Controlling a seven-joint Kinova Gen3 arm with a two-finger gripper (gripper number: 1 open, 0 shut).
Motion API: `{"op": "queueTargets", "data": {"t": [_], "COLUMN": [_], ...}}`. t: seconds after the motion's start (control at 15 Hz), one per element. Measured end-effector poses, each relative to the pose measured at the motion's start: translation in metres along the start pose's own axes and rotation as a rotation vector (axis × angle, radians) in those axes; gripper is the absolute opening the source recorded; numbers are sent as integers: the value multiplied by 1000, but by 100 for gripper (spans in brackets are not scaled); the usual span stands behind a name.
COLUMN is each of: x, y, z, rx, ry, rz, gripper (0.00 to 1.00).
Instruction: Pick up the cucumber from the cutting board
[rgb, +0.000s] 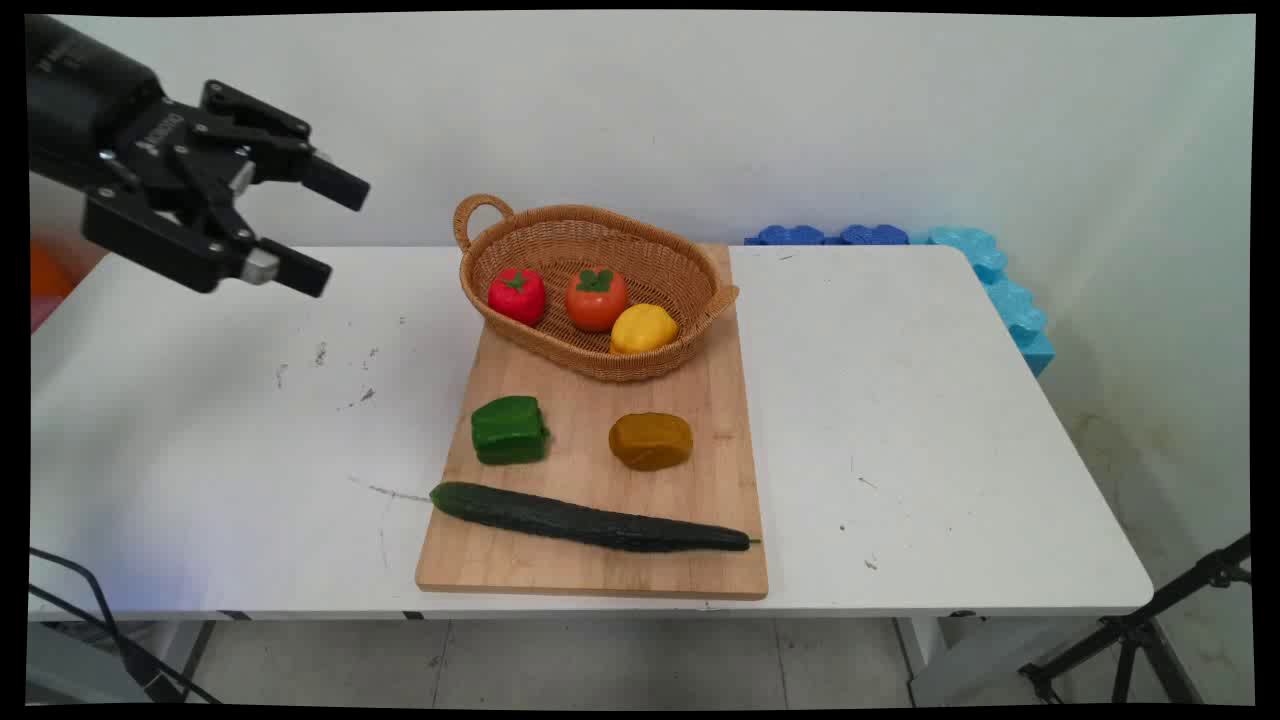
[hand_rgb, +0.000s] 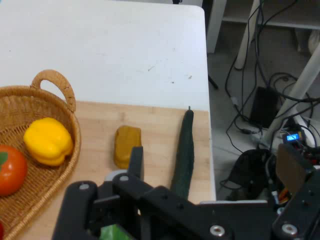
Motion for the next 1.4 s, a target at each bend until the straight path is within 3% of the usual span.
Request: {"op": "queueTargets", "data": {"t": [0.27, 0.67, 1.4], "x": [13, 17, -43], "y": [-5, -10, 9], "z": [32, 94, 205], "rx": [30, 57, 22], "ry": [-19, -94, -333], "rz": [39, 54, 156], "gripper": [100, 100, 100]}}
